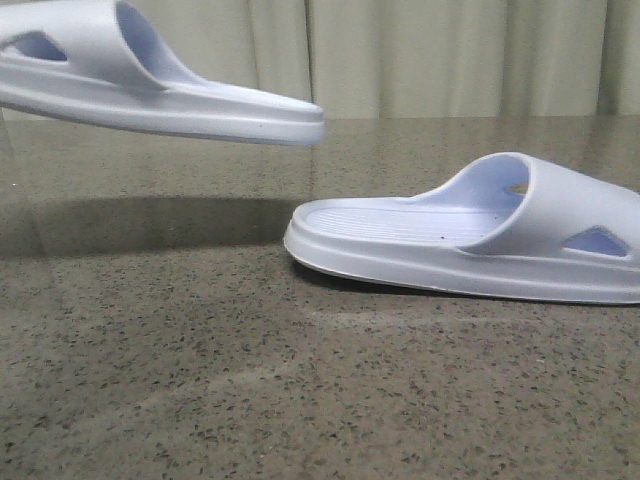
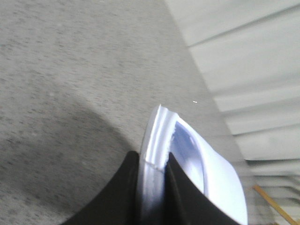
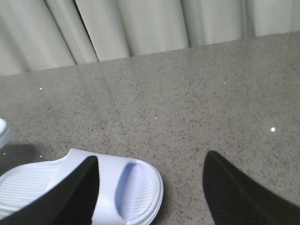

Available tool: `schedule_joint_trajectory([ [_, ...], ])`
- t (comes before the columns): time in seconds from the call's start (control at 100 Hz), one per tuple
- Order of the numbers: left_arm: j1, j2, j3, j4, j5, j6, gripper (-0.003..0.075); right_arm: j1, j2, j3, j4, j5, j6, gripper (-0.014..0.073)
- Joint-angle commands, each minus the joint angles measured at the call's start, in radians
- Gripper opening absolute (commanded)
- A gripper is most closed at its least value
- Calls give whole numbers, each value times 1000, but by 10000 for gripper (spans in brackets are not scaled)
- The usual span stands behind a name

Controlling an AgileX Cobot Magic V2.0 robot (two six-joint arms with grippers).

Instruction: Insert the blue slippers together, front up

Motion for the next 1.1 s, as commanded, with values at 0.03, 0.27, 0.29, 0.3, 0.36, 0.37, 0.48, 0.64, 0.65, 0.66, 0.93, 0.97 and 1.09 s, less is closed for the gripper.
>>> schedule_joint_trajectory([
  [0.03,-6,-59,-24,-64,4,1,19,-4,22,2,2,-97,56,410],
  [0.27,-6,-92,-24,-90,43,1,19,-4,127,28,2,-108,149,410],
  [0.29,-6,-92,-24,-90,44,1,19,-4,143,28,2,-113,157,410],
  [0.3,-6,-92,-24,-90,44,1,19,-4,148,28,2,-113,159,410],
  [0.36,-6,-92,-24,-90,46,1,19,-4,199,28,4,-129,180,410],
  [0.37,-6,-92,-24,-90,46,1,19,-4,204,28,4,-131,186,410],
  [0.48,-6,-92,-24,-90,46,1,19,-4,298,28,30,-166,204,410],
  [0.64,-6,-92,-24,-90,46,1,19,-4,430,28,128,-230,204,410],
  [0.65,-6,-92,-24,-90,46,1,19,-4,435,28,136,-232,204,410],
  [0.66,-6,-92,-24,-90,46,1,19,-4,440,28,141,-237,204,410],
  [0.93,-6,-92,-24,-90,46,1,19,-4,585,26,245,-285,204,410],
  [0.97,-6,-92,-24,-90,46,1,19,-4,596,26,260,-287,204,410],
  [1.09,-6,-92,-24,-90,46,1,19,-4,630,26,294,-301,204,410],
])
